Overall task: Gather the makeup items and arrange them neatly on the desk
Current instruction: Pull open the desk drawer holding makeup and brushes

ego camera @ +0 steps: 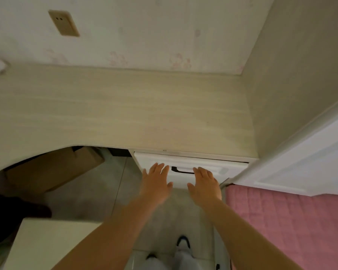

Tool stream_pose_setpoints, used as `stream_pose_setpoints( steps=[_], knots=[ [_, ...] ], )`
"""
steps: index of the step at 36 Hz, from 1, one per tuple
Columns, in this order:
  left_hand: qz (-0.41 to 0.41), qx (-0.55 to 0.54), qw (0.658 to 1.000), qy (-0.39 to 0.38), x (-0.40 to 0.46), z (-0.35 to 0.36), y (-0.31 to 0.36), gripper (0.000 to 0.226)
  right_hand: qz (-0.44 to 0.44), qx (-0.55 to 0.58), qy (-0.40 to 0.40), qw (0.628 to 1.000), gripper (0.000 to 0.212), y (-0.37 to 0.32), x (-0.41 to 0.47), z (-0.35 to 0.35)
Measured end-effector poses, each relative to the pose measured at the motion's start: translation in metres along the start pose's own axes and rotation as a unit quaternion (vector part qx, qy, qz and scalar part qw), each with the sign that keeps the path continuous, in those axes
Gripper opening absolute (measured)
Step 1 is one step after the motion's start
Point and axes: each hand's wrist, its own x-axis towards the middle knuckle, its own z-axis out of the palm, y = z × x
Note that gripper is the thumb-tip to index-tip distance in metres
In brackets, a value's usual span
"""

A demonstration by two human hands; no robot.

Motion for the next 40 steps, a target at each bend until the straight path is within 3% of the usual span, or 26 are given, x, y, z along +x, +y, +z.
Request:
stream_pose_setpoints(
  steps=[11,20,40],
  knots=[
    [0.049,0.044,0.997,-0.05,0.051,0.012,0.014,0.066,0.03,-0.022,0.007,0.999,0.067,0.016,0.047,0.024],
    [0.026,0.079,0.997,-0.004,0.059,0.029,0.007,0.075,0.074,-0.023,0.035,0.996,0.075,0.015,0.06,0.038],
    [0.044,0.077,0.996,0.033,0.065,0.049,0.0,0.082,0.08,-0.082,0.028,0.993,0.093,0.016,0.063,0.05]
  ],
)
